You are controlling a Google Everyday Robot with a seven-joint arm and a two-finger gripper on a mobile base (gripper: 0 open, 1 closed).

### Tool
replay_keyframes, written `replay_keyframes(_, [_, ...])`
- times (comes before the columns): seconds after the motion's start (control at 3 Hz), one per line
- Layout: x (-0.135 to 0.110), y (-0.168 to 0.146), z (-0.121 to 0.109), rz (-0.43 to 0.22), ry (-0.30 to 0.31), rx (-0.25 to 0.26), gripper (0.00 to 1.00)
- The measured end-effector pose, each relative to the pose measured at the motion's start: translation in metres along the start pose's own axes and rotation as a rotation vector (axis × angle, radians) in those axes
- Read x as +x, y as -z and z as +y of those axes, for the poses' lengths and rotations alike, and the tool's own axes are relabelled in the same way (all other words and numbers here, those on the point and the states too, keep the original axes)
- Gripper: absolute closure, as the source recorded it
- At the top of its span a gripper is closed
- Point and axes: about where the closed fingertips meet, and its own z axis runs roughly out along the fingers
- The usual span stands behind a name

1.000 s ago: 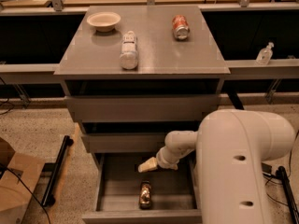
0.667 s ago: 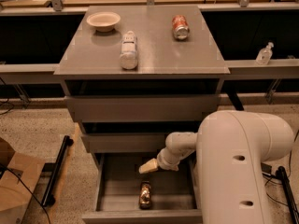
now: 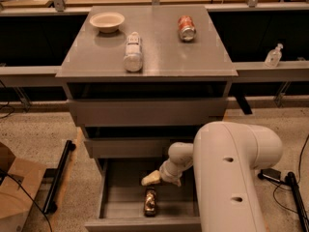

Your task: Pick orange can from bottom drawer and place on counter

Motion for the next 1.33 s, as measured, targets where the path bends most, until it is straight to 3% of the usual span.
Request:
replay_keyframes(0.67, [0.023,-0.099,-0.012,0.073,-0.150,-0.060,0.00])
replay_keyframes(1.0, [0.029,-0.154,-0.004,0.098,-0.229,-0.127,0.00])
replay_keyframes(1.33, [0.029,-0.174,0.003,0.110,-0.255,-0.152,0.00])
